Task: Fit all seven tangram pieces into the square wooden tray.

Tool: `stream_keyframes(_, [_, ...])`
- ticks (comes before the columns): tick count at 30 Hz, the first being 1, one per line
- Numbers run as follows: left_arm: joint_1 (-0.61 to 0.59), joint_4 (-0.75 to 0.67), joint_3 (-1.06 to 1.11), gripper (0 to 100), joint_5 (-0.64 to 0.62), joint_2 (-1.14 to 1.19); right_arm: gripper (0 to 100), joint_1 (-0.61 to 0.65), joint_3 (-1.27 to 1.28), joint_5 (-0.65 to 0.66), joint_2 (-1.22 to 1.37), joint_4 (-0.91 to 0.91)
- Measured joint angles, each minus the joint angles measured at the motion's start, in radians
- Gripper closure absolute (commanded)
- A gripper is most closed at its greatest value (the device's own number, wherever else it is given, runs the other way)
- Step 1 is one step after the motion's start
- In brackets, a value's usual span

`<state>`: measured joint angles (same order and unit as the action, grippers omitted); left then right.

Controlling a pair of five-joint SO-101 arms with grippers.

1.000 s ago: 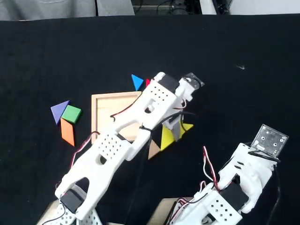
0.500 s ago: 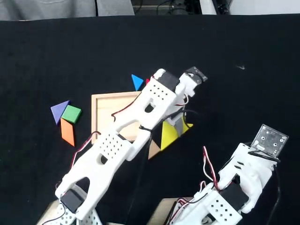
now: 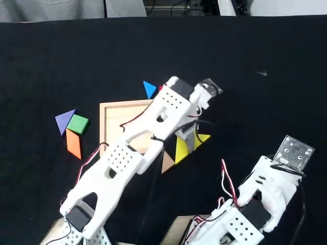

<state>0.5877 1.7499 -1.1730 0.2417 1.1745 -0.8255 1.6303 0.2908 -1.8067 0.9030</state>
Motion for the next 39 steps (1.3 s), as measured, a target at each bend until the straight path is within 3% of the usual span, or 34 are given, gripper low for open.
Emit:
stream_keyframes(23, [0.037, -0.009, 0.015, 64, -0.02, 0.025, 98.7, 0.0, 0.0, 0.0, 0.0, 0.0])
stream_keyframes(30, [0.041, -0.009, 0.014, 75, -0.023, 0.026, 98.7, 0.0, 0.0, 0.0, 0.0, 0.0])
stream_keyframes(39, [0.071, -0.005, -0.003, 76, -0.028, 0.02, 98.7, 0.0, 0.0, 0.0, 0.0, 0.0])
